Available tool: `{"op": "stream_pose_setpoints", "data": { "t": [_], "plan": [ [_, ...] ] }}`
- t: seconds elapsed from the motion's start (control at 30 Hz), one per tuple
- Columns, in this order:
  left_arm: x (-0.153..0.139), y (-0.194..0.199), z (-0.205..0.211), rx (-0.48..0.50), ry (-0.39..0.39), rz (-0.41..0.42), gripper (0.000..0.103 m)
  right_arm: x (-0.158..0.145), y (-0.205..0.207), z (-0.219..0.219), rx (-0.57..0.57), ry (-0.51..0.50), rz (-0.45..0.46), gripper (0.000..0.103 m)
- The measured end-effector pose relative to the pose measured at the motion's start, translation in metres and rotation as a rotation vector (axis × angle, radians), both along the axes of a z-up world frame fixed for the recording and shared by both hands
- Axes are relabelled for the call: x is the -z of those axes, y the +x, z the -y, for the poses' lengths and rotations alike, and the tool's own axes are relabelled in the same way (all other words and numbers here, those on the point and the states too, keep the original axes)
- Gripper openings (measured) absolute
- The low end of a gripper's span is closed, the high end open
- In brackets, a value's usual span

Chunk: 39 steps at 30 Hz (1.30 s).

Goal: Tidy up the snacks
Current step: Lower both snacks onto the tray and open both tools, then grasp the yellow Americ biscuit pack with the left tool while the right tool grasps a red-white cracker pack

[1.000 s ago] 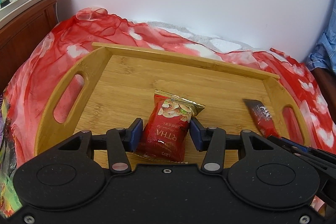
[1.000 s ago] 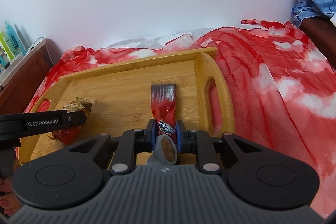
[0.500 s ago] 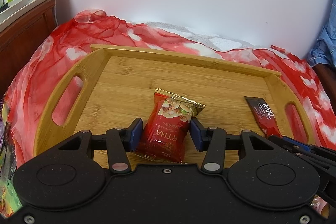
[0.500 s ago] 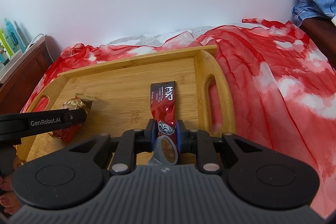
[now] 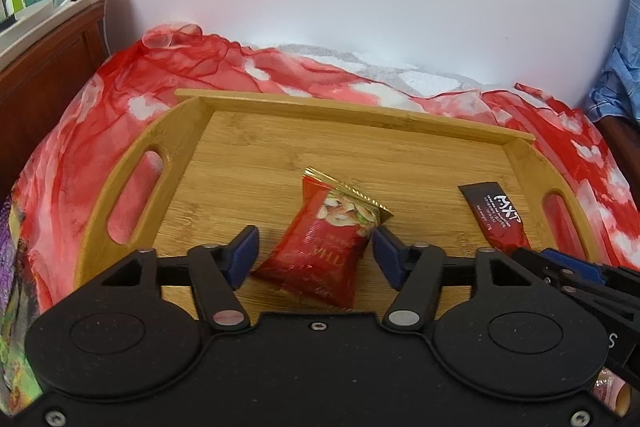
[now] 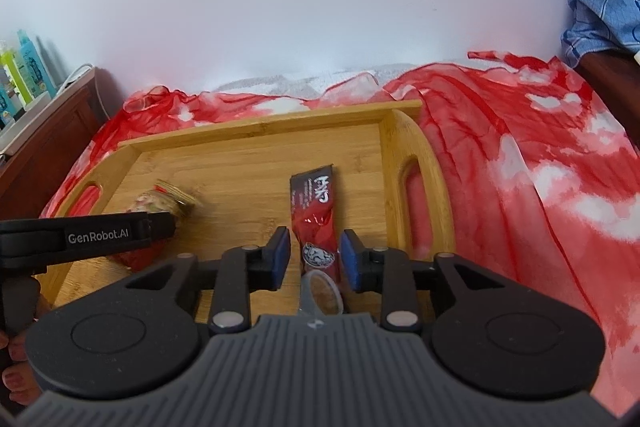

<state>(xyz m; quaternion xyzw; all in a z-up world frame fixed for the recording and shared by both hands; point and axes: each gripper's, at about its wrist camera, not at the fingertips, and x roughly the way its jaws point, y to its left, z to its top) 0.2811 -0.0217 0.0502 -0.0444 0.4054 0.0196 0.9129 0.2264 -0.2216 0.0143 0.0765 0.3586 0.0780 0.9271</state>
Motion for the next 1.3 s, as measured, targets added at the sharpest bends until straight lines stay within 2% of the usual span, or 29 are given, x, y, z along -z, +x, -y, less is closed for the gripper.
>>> {"op": "stream_pose_setpoints", "data": {
  "t": [0.23, 0.67, 0.87, 1.07, 1.3],
  "plan": [
    [-0.015, -0.018, -0.006, 0.027, 0.031, 0.036, 0.082, -0.010, -0.010, 0.000, -0.031, 0.029, 0.047, 0.065],
    [-0.034, -0.077, -0.017, 0.069, 0.052, 0.105, 0.094, -0.021, -0.046, 0.009, -0.014, 0.034, 0.147, 0.085],
    [-0.034, -0.107, -0.015, 0.089, 0.053, 0.124, 0.095, -0.023, -0.072, 0.016, 0.004, 0.036, 0.170, 0.089],
    [-0.035, -0.134, -0.010, 0.126, 0.079, 0.148, 0.097, -0.025, -0.096, 0.012, 0.009, -0.025, 0.217, 0.091],
    [-0.031, -0.164, -0.012, 0.160, 0.102, 0.165, 0.098, -0.009, -0.124, 0.010, 0.045, 0.003, 0.194, 0.091]
  ]
}}
